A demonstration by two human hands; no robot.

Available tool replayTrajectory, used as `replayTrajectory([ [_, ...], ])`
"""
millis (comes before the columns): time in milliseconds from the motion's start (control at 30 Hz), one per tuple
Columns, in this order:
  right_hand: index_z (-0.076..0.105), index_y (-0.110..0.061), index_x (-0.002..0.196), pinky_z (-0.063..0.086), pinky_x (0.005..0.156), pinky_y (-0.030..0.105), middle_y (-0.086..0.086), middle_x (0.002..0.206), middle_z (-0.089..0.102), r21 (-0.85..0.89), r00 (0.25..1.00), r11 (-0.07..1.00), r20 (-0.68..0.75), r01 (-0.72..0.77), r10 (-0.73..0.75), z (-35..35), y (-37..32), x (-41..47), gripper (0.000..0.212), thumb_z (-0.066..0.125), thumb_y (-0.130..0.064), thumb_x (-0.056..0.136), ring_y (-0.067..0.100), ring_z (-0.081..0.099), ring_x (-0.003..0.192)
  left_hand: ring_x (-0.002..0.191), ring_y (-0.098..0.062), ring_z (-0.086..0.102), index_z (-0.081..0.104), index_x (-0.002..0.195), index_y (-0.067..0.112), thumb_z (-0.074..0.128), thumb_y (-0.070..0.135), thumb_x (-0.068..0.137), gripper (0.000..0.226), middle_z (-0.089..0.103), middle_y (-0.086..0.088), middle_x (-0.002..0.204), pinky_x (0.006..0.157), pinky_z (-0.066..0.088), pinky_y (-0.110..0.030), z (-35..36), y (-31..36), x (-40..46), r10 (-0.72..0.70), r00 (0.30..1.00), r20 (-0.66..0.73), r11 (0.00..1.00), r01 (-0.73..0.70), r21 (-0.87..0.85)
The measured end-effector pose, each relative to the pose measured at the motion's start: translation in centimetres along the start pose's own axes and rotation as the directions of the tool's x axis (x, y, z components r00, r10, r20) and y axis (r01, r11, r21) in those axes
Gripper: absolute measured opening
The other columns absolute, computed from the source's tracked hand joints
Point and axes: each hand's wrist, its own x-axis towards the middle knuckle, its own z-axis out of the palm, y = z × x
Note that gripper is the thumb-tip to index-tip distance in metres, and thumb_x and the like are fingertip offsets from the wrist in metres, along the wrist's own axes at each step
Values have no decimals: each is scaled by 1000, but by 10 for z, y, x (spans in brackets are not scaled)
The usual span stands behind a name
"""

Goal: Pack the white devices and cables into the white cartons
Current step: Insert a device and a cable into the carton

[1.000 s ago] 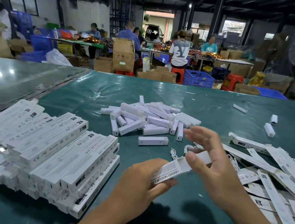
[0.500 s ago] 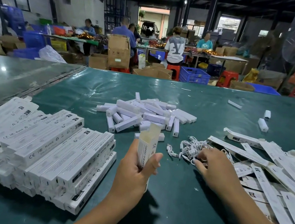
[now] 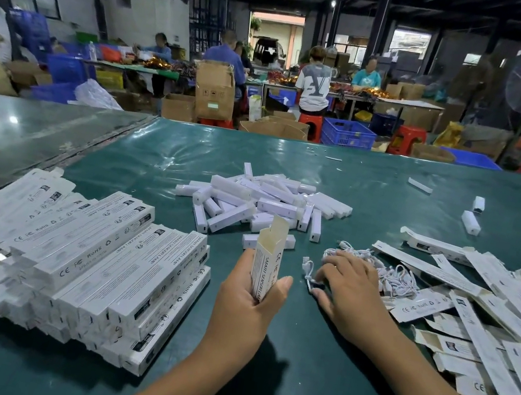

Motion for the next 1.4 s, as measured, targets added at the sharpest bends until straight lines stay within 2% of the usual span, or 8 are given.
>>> replayTrajectory([
  [133,61,-28,117,10,116,36,-10,149,45,-39,999,999,48,-13,15,-1,-2,-1,24,51,-43,102,17,24,150,71,-33,54,58,93,37,67,36,86,11,52,6,68,66,49,-41,1,0,1,-19,1000,-14,1000,19,-2],
  [267,67,-17,101,27,98,36,0,113,66,131,967,988,-249,85,-50,-7,-5,-2,10,71,-20,92,32,57,121,63,-18,54,57,84,30,68,43,84,18,55,6,65,67,53,-42,0,-3,2,-37,999,9,999,37,-8],
  [400,30,-32,157,-1,123,42,-4,164,30,88,991,995,125,-49,38,-3,-8,-1,62,42,-57,102,22,11,156,64,-13,57,60,86,32,68,45,85,15,58,8,66,66,56,-35,0,-2,3,-39,999,18,999,39,-16],
  [500,49,-39,143,-11,120,44,-13,152,48,32,994,999,110,9,-12,2,-8,-1,44,41,-55,103,16,15,155,65,-16,57,60,85,30,68,46,84,17,57,7,66,68,55,-41,1,-2,3,-53,998,21,998,53,-18],
  [700,63,-34,121,11,113,37,-13,122,63,-20,998,998,-7,67,-67,-5,-7,-1,26,47,-43,103,15,44,133,62,-12,58,57,81,26,68,46,83,23,59,-3,68,59,50,-18,-1,-2,3,-59,998,18,998,60,-19],
  [867,69,-12,112,49,88,37,1,109,64,367,964,896,-182,251,-195,-33,-17,-14,16,61,-21,100,21,61,100,62,-13,61,62,82,25,72,36,86,16,63,-6,69,61,53,-22,-7,2,9,-107,994,26,993,108,-46],
  [1033,67,-14,114,55,81,22,-6,102,65,451,876,762,-357,465,-324,-61,-41,-24,20,64,-24,96,6,63,87,69,-14,65,74,95,19,79,39,82,24,72,-3,80,66,55,-24,-20,8,15,-205,954,218,942,253,-219],
  [1400,58,-43,126,58,81,22,-16,112,64,793,960,544,-194,273,-200,-75,-50,-29,50,79,-51,81,12,66,105,64,-17,59,75,89,12,75,26,84,15,69,-6,73,64,51,-25,-26,15,13,-160,947,279,924,243,-296],
])
